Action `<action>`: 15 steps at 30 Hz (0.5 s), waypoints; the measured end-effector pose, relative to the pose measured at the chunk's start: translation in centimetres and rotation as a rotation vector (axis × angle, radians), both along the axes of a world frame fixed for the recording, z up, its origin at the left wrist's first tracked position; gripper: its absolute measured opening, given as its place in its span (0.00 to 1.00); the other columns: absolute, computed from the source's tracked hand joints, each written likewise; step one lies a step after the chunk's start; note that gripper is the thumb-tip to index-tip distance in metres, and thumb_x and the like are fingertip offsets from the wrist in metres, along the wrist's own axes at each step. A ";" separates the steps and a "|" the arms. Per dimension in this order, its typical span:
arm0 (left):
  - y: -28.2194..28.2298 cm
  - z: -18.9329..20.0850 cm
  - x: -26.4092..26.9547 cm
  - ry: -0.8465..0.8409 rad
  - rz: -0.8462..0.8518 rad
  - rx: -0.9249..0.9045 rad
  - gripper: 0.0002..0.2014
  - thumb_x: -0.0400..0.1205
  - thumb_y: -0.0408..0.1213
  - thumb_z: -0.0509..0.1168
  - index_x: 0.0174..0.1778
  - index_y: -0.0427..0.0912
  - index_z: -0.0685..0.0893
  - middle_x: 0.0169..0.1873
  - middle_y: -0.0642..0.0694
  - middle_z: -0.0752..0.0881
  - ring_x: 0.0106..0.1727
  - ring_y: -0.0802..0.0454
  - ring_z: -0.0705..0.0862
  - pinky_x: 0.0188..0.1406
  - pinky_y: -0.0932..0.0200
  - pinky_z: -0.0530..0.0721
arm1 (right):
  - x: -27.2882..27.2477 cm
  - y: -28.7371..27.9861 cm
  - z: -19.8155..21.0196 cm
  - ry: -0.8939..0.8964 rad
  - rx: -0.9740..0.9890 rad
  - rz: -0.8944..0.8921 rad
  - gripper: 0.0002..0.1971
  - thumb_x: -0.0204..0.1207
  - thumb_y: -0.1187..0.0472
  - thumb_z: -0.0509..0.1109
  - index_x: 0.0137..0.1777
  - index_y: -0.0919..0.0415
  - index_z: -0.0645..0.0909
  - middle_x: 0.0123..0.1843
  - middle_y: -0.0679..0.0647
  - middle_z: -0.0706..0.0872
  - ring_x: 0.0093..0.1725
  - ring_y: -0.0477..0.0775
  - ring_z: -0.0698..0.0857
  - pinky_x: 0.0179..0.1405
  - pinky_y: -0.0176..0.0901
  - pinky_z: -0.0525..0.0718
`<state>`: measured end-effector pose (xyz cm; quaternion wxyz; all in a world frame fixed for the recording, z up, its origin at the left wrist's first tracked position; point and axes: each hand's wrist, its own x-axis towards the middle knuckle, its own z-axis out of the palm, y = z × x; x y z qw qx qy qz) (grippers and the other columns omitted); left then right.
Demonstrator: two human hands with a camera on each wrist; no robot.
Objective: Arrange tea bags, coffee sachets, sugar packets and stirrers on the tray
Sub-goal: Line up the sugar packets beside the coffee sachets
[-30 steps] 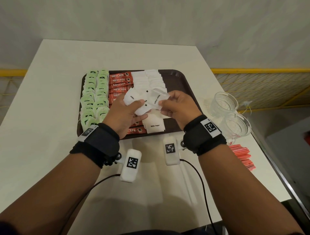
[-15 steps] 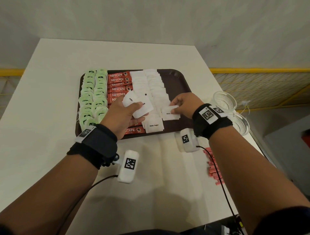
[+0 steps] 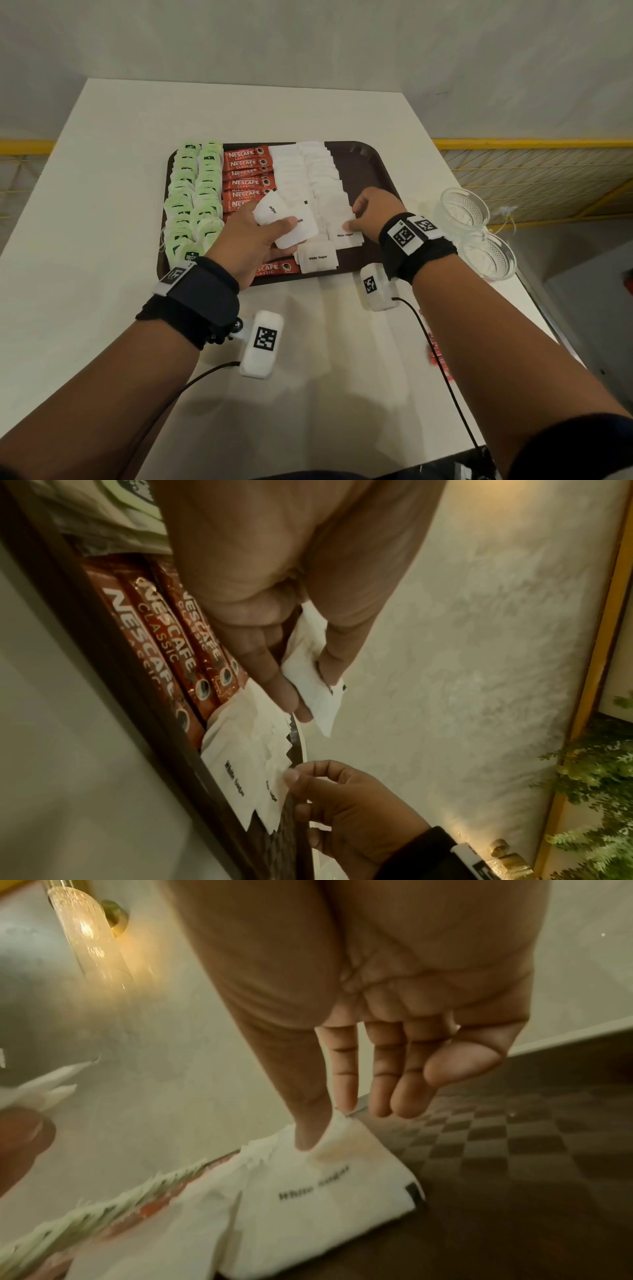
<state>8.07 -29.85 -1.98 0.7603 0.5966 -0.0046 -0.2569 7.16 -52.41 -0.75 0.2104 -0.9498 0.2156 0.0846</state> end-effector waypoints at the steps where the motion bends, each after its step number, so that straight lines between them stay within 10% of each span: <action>1: -0.1 0.0 0.0 -0.009 0.004 0.004 0.21 0.81 0.30 0.71 0.69 0.42 0.78 0.61 0.43 0.87 0.56 0.46 0.91 0.42 0.55 0.90 | -0.1 0.0 0.1 -0.049 0.000 -0.009 0.14 0.71 0.52 0.78 0.50 0.56 0.78 0.46 0.49 0.81 0.49 0.52 0.82 0.46 0.42 0.76; 7: -0.7 0.0 0.0 -0.048 0.026 -0.006 0.20 0.80 0.33 0.73 0.68 0.41 0.80 0.60 0.44 0.89 0.58 0.46 0.90 0.45 0.55 0.90 | -2.5 2.4 2.7 -0.109 0.563 0.081 0.15 0.74 0.44 0.74 0.44 0.57 0.84 0.44 0.52 0.90 0.41 0.47 0.86 0.37 0.38 0.81; 15: -1.8 0.0 -0.3 -0.076 0.025 0.072 0.13 0.87 0.41 0.64 0.68 0.46 0.78 0.58 0.45 0.89 0.52 0.49 0.92 0.48 0.55 0.89 | -2.3 3.0 2.0 -0.335 0.932 -0.178 0.07 0.76 0.69 0.72 0.42 0.59 0.77 0.40 0.57 0.87 0.28 0.48 0.84 0.33 0.42 0.82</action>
